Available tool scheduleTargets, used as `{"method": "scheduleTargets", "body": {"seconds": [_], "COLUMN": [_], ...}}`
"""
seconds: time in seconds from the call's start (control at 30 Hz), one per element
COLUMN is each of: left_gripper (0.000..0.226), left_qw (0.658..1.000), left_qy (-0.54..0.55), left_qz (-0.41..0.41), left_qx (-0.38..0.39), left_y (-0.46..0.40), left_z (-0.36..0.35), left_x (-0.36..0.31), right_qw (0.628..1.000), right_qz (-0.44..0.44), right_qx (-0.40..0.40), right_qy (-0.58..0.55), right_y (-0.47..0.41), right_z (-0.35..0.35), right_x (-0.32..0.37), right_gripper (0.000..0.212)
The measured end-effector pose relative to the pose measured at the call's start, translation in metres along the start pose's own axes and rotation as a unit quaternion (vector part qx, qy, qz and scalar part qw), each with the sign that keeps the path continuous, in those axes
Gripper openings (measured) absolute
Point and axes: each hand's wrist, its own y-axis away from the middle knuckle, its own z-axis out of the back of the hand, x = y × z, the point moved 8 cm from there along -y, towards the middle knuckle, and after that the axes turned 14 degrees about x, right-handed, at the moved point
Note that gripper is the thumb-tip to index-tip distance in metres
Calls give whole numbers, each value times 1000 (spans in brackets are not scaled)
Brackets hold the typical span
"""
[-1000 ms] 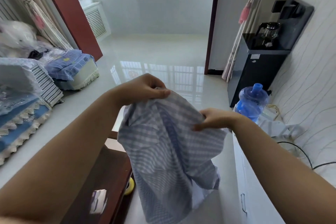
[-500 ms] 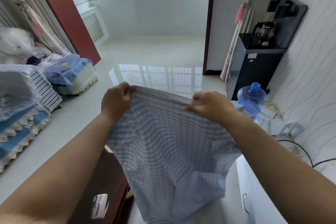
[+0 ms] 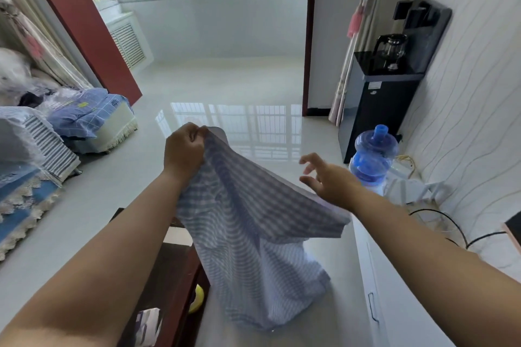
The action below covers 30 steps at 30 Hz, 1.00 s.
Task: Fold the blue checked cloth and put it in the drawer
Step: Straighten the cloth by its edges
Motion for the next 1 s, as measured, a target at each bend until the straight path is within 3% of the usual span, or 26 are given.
{"method": "scheduleTargets", "body": {"seconds": [0.17,0.4,0.57,0.67,0.77,0.83,1.0], "left_gripper": [32,37,38,37,40,40,39], "left_qw": [998,997,998,998,998,998,997], "left_qy": [14,17,37,34,46,49,74], "left_qz": [-59,-72,-56,-48,-44,-47,-20], "left_qx": [32,18,2,1,-11,-14,-25], "left_y": [-5,-14,-15,-13,-13,-14,-13], "left_z": [-16,-8,-1,-3,-1,1,6], "left_x": [-24,-38,-30,-27,-26,-28,-20], "right_qw": [997,990,981,981,955,937,900], "right_qz": [73,59,-59,-132,-246,-310,-414], "right_qx": [-21,-110,-20,46,136,121,36], "right_qy": [1,-63,-183,-134,-93,-109,-133], "right_y": [4,9,0,-3,3,11,38], "right_z": [-40,-59,-64,-66,-82,-87,-93], "right_x": [15,5,-30,-43,-70,-87,-114], "right_gripper": [29,33,15,16,17,16,41]}}
